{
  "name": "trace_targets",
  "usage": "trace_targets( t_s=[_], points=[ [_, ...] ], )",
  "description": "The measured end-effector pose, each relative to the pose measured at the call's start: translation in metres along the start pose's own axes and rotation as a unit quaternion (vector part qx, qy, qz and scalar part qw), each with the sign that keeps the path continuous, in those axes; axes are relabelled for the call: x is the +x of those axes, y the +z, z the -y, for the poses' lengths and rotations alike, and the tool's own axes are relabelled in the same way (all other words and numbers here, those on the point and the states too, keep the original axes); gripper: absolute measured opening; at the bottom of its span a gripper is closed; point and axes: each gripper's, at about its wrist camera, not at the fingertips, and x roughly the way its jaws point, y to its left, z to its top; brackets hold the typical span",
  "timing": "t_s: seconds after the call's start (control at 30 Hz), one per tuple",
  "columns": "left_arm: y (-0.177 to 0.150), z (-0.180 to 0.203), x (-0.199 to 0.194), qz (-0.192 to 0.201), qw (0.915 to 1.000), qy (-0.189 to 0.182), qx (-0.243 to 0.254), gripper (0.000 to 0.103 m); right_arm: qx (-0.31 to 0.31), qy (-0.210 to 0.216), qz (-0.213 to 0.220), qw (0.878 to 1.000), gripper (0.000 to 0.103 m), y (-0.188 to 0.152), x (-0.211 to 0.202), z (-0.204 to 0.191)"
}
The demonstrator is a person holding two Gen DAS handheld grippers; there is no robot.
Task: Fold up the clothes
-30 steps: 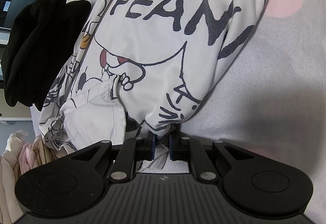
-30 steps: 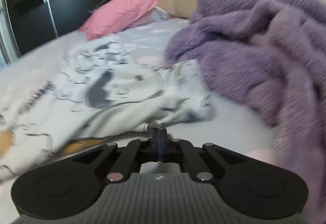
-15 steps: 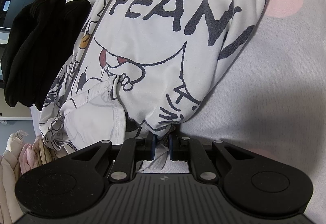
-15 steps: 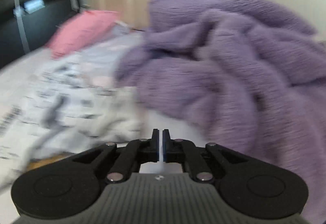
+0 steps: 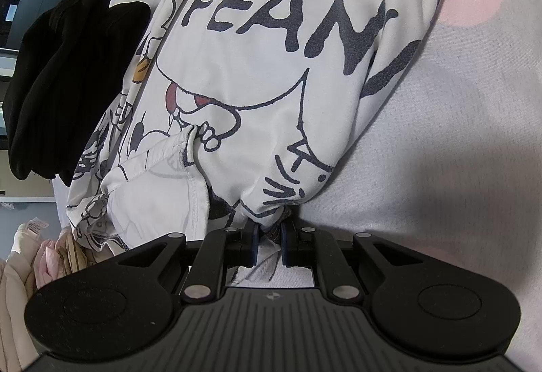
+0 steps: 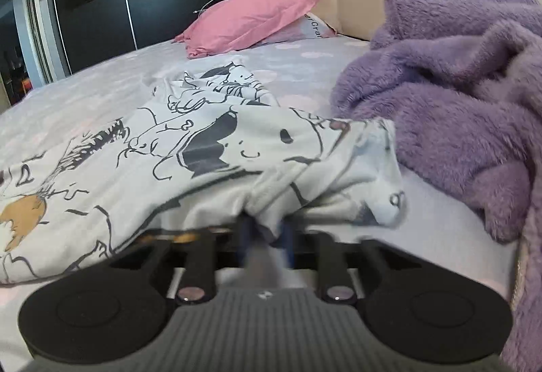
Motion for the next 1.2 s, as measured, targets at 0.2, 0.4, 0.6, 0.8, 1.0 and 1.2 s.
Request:
trace_targets(
  t_s=[0.2,0.4,0.6,0.8,1.0,1.2],
  points=[
    [-0.022,0.039,-0.030,-0.001,1.0000,0.000,-0.005,0.009,-0.032,-0.141,0.056,0.988,0.001,0.023,-0.026,0.022],
    [-0.036,0.076,-0.052,0.003,1.0000,-0.001,-0.001,0.009,-0.052,-0.158,-0.044,0.985,0.001,0.001,0.006,0.043],
    [-0.019,0.063,-0.044,0.005,1.0000,-0.001,0.001,0.009,-0.009,-0.117,-0.025,0.993,0.004,0.005,-0.005,0.057],
    [-0.025,0.069,-0.041,0.003,1.0000,0.001,0.003,0.009,0.040,-0.106,0.016,0.993,0.008,-0.006,-0.035,0.061],
    [-0.031,0.075,-0.045,0.002,1.0000,0.002,0.004,0.009,0.093,-0.063,0.051,0.992,0.034,0.019,-0.029,0.044],
    [-0.035,0.081,-0.052,0.000,1.0000,0.002,0.005,0.009,0.060,-0.038,0.044,0.996,0.033,0.070,0.015,0.016]
  ],
)
